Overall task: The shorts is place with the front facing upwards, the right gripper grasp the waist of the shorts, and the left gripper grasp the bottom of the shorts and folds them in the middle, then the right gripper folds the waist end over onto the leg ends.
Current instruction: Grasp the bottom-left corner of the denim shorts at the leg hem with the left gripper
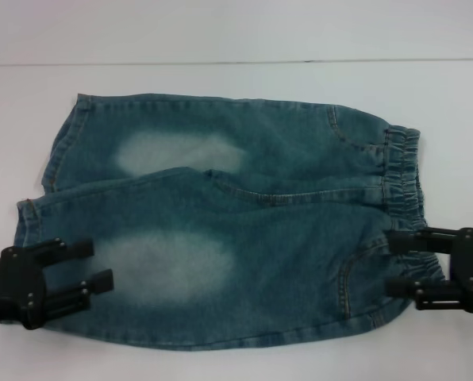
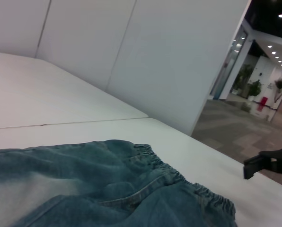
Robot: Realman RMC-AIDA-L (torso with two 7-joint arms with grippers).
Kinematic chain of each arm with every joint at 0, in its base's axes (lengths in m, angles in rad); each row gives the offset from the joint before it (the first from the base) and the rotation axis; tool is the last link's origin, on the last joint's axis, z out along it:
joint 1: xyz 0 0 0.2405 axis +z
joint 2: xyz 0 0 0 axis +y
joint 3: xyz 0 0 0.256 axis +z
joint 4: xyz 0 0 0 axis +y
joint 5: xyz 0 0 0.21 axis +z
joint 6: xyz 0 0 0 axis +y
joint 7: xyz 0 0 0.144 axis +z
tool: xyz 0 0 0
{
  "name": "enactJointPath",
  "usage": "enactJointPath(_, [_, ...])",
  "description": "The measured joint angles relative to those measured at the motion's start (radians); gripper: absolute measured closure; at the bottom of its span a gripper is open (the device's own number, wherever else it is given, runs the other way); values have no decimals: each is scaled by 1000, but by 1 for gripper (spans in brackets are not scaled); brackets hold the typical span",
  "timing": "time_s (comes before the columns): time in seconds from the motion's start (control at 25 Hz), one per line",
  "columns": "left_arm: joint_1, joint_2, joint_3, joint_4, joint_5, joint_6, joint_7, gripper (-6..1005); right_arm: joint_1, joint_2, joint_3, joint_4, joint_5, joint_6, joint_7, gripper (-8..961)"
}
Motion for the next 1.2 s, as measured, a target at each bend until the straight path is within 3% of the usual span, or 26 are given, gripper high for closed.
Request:
enactJointPath(0.28, [-9,-7,11,-27,1,-6,-10,264,9,50,-3,-2,-24,34,-11,101])
enactJointPath(0.52, [-1,-9,13,-29,2,-7,-8,117,0,54,2,2,-21,29,-28,59])
enactJointPath(0.64, [3,-6,5,-18,15,-6,-26,119,0,54,2,5,-20,22,-31,34])
enactJointPath(0.76, [4,8,-28,32,57,2,-153,121,1,52,11,5,-20,13,-31,34])
enactJointPath(1.04, [-20,73,-169,193,261,84,-492,125,3,50,34,7,-20,17,-41,35])
enactJointPath(1.2, [-54,88,-177,219,378,35,-583,125,8,52,36,7,-20,24,-51,36])
